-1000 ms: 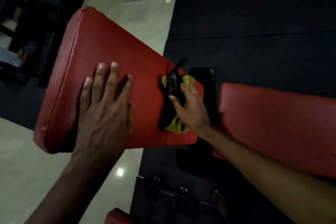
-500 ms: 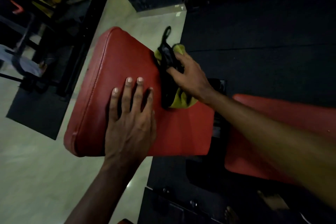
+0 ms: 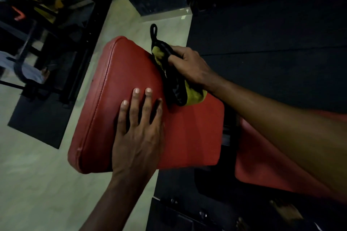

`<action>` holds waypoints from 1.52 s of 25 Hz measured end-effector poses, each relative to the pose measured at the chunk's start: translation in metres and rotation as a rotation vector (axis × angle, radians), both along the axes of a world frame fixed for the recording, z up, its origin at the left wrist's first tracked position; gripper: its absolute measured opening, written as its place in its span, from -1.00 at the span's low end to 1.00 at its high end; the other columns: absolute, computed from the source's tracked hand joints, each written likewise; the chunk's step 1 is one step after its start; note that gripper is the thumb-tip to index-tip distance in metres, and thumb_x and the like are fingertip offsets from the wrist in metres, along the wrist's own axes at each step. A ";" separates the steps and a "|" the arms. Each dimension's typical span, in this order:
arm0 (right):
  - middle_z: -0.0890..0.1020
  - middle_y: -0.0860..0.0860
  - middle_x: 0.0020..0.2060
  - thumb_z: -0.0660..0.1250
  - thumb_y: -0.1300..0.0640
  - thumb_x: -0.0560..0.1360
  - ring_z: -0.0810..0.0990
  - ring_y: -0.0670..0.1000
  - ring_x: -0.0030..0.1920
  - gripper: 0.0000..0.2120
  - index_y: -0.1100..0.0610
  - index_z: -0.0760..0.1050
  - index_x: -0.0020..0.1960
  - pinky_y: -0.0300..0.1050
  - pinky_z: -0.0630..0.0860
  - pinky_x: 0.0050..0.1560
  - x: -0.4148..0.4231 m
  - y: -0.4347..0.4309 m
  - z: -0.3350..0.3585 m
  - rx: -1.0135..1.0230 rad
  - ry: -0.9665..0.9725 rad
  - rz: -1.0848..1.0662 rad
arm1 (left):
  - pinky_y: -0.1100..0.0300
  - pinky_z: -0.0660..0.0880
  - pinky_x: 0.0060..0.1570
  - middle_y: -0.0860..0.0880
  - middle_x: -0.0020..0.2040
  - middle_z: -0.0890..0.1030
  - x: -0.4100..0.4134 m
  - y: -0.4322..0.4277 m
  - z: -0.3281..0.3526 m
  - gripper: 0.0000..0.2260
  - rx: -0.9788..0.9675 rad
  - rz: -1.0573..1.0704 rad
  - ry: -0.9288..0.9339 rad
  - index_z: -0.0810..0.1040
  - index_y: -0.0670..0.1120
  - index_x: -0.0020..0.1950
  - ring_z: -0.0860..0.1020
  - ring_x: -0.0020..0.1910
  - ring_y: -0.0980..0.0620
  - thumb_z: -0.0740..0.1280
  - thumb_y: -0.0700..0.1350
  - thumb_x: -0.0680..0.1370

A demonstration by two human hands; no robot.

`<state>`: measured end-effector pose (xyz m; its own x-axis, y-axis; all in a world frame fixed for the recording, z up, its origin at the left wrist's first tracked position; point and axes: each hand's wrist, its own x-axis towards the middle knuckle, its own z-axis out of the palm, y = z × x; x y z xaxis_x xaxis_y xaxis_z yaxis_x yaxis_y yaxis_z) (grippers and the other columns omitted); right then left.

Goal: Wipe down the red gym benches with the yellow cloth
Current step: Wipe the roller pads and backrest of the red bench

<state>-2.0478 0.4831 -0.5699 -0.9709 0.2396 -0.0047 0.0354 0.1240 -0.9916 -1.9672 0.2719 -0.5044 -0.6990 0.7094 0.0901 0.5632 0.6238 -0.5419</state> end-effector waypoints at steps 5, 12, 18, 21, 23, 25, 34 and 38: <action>0.55 -0.14 -0.11 0.22 -0.01 0.60 0.52 -0.10 -0.10 -0.89 -0.06 0.49 0.07 -0.17 0.36 -0.20 0.014 -0.005 -0.043 0.030 -0.047 -0.061 | -0.15 -0.04 0.55 -0.20 0.59 0.26 -0.001 0.006 -0.003 -0.54 0.001 0.019 -0.016 0.39 -0.10 0.53 0.13 0.59 -0.25 0.17 0.00 0.65; 0.51 0.05 0.23 0.18 0.02 0.62 0.47 0.01 0.22 -0.64 0.07 0.42 0.39 -0.16 0.32 0.14 0.044 -0.001 -0.139 -0.016 -0.270 -0.160 | -0.11 -0.10 0.55 -0.20 0.58 0.27 0.004 0.022 -0.043 -0.44 -0.152 -0.018 -0.198 0.38 -0.17 0.53 0.12 0.60 -0.23 0.36 0.00 0.56; 0.39 0.07 0.33 0.16 -0.10 0.58 0.45 0.06 0.27 -0.47 0.18 0.33 0.44 -0.14 0.34 0.18 0.074 -0.013 -0.180 -0.027 -0.437 -0.155 | -0.12 -0.29 0.53 -0.23 0.64 0.06 0.016 0.023 -0.063 -0.33 -0.258 -0.008 -0.287 0.15 -0.19 0.62 -0.08 0.63 -0.23 0.27 0.04 0.59; 0.27 0.13 0.49 0.17 -0.15 0.56 0.38 0.10 0.42 -0.32 0.23 0.20 0.54 -0.15 0.32 0.30 0.094 -0.018 -0.214 -0.026 -0.542 -0.134 | -0.14 -0.50 0.45 -0.24 0.63 -0.23 0.027 0.025 -0.079 -0.33 -0.345 -0.063 -0.381 -0.15 -0.20 0.64 -0.33 0.58 -0.24 0.12 0.03 0.67; 0.24 0.16 0.53 0.15 -0.18 0.52 0.31 0.11 0.49 -0.24 0.20 0.12 0.59 -0.11 0.28 0.41 0.102 -0.018 -0.228 -0.100 -0.650 -0.182 | -0.14 -0.51 0.43 -0.24 0.63 -0.24 0.031 0.028 -0.087 -0.34 -0.343 -0.043 -0.401 -0.16 -0.20 0.63 -0.34 0.58 -0.25 0.10 0.03 0.68; 0.32 0.11 0.48 0.18 -0.03 0.62 0.37 0.05 0.41 -0.39 0.16 0.14 0.59 -0.17 0.27 0.36 0.122 -0.031 -0.231 -0.162 -0.654 -0.181 | -0.13 -0.47 0.44 -0.23 0.63 -0.21 0.030 0.028 -0.092 -0.36 -0.312 -0.032 -0.416 -0.14 -0.20 0.64 -0.32 0.58 -0.24 0.08 0.02 0.68; 0.11 0.09 0.62 0.16 -0.02 0.63 0.14 0.05 0.58 -0.31 0.16 -0.04 0.65 -0.16 0.09 0.50 0.136 -0.048 -0.248 -0.176 -0.685 -0.265 | -0.12 -0.44 0.45 -0.23 0.64 -0.21 0.031 0.030 -0.099 -0.36 -0.295 -0.042 -0.424 -0.15 -0.20 0.63 -0.31 0.59 -0.26 0.08 0.01 0.69; 0.27 0.09 0.56 0.17 -0.14 0.57 0.34 0.14 0.50 -0.27 0.10 0.04 0.64 0.02 0.28 0.50 0.141 -0.051 -0.247 -0.248 -0.758 -0.301 | -0.12 -0.40 0.48 -0.22 0.64 -0.15 0.033 0.032 -0.102 -0.35 -0.273 -0.028 -0.402 -0.08 -0.20 0.64 -0.27 0.60 -0.26 0.14 0.00 0.66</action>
